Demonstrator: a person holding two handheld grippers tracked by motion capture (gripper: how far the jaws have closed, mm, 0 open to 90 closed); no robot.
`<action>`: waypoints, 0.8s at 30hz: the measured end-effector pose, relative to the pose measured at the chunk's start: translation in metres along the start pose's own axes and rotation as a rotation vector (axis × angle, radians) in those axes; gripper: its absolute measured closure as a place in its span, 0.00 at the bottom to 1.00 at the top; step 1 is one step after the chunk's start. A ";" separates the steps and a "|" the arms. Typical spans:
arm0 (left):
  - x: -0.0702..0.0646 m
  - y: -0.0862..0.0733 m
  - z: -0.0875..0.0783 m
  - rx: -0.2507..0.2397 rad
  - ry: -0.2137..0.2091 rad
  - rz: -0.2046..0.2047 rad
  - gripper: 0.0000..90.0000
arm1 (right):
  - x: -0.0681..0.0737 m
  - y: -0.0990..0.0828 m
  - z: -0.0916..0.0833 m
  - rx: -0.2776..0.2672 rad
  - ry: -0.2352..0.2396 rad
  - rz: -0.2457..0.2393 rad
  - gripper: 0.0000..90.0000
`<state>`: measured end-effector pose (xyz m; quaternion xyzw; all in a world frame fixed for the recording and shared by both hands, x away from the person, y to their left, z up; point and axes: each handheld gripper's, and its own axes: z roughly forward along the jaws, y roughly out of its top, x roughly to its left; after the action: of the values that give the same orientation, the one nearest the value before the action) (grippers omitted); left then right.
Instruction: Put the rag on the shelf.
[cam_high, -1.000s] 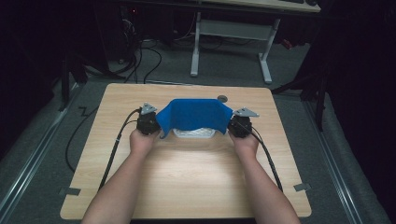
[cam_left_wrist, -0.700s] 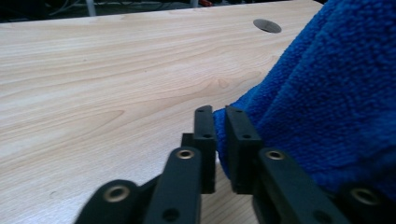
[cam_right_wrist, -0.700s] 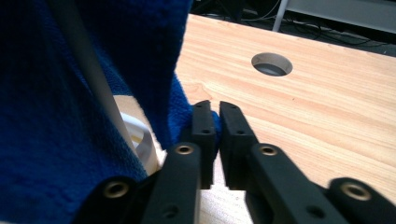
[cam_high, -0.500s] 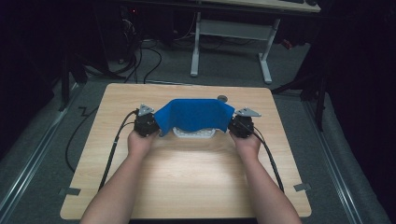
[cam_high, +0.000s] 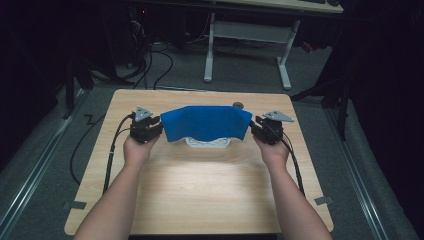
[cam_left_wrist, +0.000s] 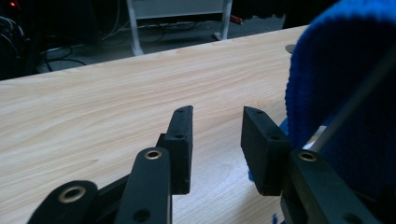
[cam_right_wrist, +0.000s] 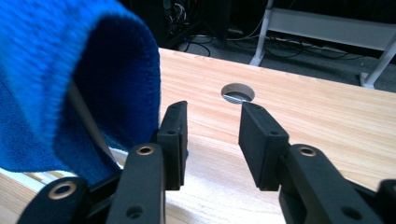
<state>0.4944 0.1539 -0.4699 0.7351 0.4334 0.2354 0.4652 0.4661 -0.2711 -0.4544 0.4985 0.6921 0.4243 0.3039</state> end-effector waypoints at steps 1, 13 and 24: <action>0.001 0.000 -0.003 -0.004 0.003 -0.001 0.72 | -0.001 0.001 -0.002 -0.002 0.001 0.000 0.68; 0.005 -0.009 -0.019 -0.010 0.032 0.007 0.71 | -0.008 0.005 -0.024 -0.008 -0.007 -0.012 0.64; 0.006 -0.018 -0.040 -0.028 0.043 0.009 0.68 | -0.007 0.000 -0.043 -0.036 -0.012 -0.033 0.62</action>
<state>0.4600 0.1814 -0.4678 0.7253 0.4366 0.2592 0.4648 0.4322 -0.2894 -0.4348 0.4842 0.6907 0.4286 0.3238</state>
